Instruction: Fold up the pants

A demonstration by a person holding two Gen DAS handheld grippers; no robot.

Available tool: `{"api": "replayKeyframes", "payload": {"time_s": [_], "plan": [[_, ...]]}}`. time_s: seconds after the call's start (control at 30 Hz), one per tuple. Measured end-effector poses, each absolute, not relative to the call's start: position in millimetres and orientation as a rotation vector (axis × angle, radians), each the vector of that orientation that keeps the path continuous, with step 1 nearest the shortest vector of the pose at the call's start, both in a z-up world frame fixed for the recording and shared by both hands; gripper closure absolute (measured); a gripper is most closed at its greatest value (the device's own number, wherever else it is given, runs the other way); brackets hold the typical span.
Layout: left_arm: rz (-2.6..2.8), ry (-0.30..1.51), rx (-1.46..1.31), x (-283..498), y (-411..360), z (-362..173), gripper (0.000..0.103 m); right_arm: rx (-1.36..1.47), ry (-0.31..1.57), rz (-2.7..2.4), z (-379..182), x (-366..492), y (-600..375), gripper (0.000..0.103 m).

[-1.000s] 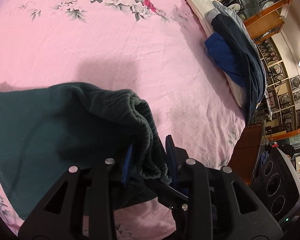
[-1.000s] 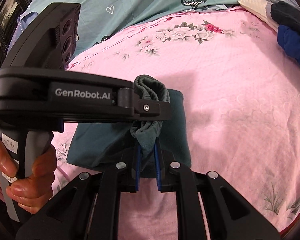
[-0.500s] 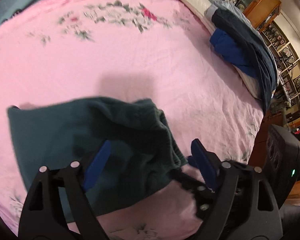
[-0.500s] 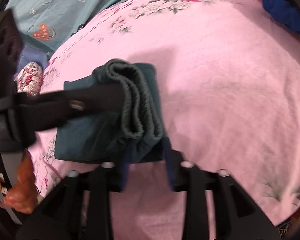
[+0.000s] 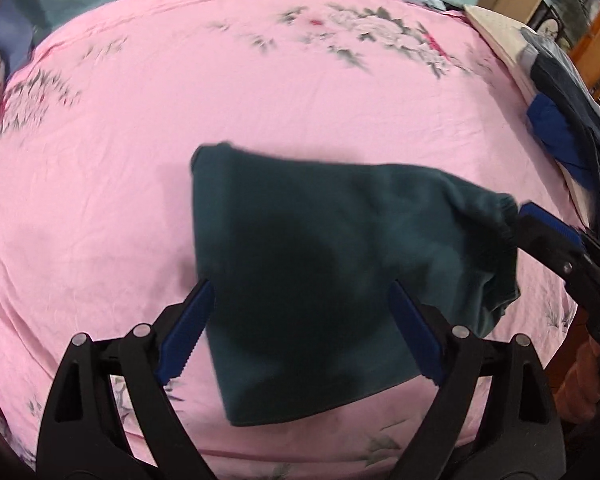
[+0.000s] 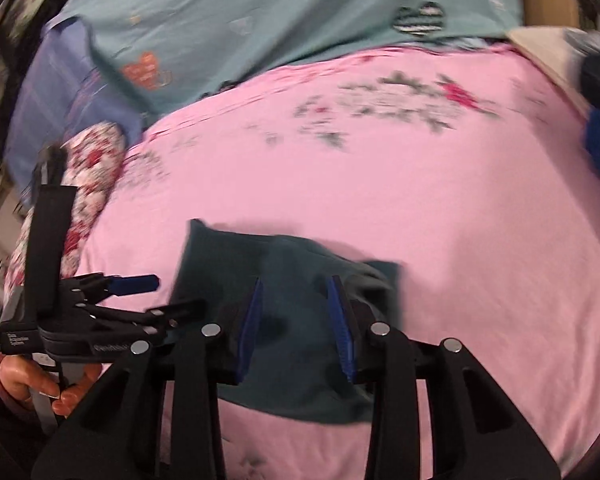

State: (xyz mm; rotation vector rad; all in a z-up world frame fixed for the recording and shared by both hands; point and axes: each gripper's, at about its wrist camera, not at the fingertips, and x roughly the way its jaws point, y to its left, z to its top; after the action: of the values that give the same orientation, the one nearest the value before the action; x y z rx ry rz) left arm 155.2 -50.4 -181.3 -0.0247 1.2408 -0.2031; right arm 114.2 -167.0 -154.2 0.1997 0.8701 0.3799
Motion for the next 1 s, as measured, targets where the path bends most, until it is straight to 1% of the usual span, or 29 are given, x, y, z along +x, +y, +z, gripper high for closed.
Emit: {"api": "replayKeyframes", "payload": {"time_s": [0.1,0.13,0.17,0.2,0.27,0.33,0.4,0.43,0.47,0.53,0.6,0.67,0.73,0.77,0.8,0.83,0.9,1.0], "plan": [[-0.192,1.273,-0.031,151,-44,-195,0.013,0.207,0.941,0.297,-185,141,-175,0.068],[-0.193,1.284,-0.030,150,-44,-199,0.013,0.234,0.958,0.246,-196,146,-189,0.074],[-0.194,1.300,-0.029,150,-43,-204,0.013,0.321,0.971,0.238,-208,150,-210,0.093],[-0.196,1.321,-0.029,150,-42,-212,0.013,0.379,0.975,0.244,-215,152,-223,0.103],[-0.194,1.353,-0.026,150,-41,-223,0.011,0.466,0.991,0.279,-218,154,-236,0.103],[-0.202,1.347,-0.031,150,-38,-224,0.011,0.414,1.014,0.284,-204,151,-227,0.101],[-0.198,1.323,-0.011,149,-36,-214,0.012,0.341,0.985,0.317,-181,138,-215,0.095],[-0.203,1.289,-0.003,146,-33,-206,0.012,0.312,0.964,0.345,-170,128,-210,0.088],[-0.213,1.264,0.000,143,-30,-200,0.012,0.282,0.951,0.378,-164,119,-206,0.088],[-0.232,1.233,0.007,138,-27,-191,0.012,0.224,0.967,0.439,-157,99,-197,0.088],[-0.262,1.221,0.017,134,-28,-189,0.012,0.180,0.999,0.454,-164,88,-194,0.087],[-0.288,1.234,0.035,130,-29,-193,0.012,0.151,1.064,0.422,-182,83,-198,0.088],[-0.302,1.289,0.082,127,-34,-209,0.012,0.169,1.159,0.359,-210,84,-211,0.088],[-0.300,1.330,0.115,125,-36,-221,0.012,0.222,1.153,0.371,-217,84,-220,0.094],[-0.298,1.355,0.137,125,-39,-229,0.009,0.285,1.144,0.387,-219,83,-228,0.094],[-0.302,1.325,0.156,121,-40,-230,0.008,0.313,1.151,0.383,-220,83,-232,0.096],[-0.303,1.331,0.148,121,-37,-228,0.009,0.272,1.156,0.364,-214,81,-226,0.097],[-0.260,1.280,0.089,120,-18,-210,0.009,0.085,1.118,0.343,-193,75,-197,0.084]]}}
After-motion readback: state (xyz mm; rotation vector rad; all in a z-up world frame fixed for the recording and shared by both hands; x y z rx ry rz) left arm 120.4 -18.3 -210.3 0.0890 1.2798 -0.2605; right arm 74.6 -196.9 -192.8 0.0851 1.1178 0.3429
